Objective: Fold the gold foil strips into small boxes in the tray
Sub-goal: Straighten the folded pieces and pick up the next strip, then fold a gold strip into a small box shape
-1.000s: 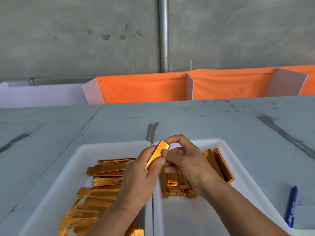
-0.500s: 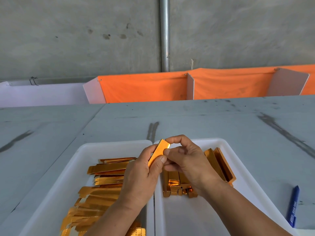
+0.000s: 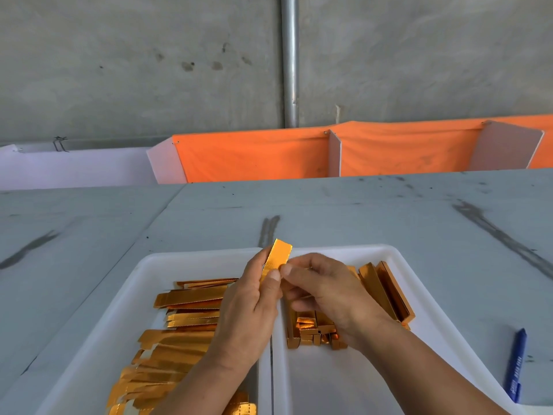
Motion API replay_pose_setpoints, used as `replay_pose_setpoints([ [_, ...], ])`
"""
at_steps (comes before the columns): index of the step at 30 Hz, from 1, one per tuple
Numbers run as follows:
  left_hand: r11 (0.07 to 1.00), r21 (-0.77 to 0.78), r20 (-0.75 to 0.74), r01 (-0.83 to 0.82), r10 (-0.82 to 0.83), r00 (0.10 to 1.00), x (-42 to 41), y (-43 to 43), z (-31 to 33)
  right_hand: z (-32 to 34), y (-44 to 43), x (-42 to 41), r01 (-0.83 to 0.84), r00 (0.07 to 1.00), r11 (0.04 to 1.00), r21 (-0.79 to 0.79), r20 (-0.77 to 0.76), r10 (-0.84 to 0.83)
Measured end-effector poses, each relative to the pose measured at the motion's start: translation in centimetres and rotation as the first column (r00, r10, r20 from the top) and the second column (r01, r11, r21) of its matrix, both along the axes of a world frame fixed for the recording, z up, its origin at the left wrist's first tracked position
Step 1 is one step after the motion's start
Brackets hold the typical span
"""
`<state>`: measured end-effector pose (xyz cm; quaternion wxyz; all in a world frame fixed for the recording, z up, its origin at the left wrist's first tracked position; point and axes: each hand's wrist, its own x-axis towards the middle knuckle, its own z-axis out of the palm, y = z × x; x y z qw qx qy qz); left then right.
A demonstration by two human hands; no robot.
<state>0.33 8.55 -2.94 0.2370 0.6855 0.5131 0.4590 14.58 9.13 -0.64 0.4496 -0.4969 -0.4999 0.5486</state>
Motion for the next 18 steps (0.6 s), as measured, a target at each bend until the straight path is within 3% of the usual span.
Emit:
replay_pose_setpoints([
  [6, 0.999, -0.030, -0.029, 0.030, -0.031, 0.999, -0.1, 0.2, 0.2, 0.0, 0.1, 0.1, -0.003, 1.000, 1.000, -0.005, 0.022, 0.003],
  [10, 0.999, -0.043, 0.091, -0.032, 0.036, 0.995, -0.4, 0.2, 0.7, 0.6, 0.8, 1.5, 0.199, 0.980, 0.980, 0.006, 0.011, -0.199],
  [13, 0.985, -0.027, 0.114, -0.171, 0.173, 0.978, -1.0, 0.7, 0.7, 0.4, 1.5, 2.8, 0.316, 0.931, 0.948, 0.034, 0.179, -0.317],
  [18, 0.953, -0.011, 0.121, -0.303, 0.302, 0.946, -1.9, 1.2, 0.8, -0.7, 2.1, 2.7, 0.262, 0.837, 0.964, 0.046, 0.486, -0.251],
])
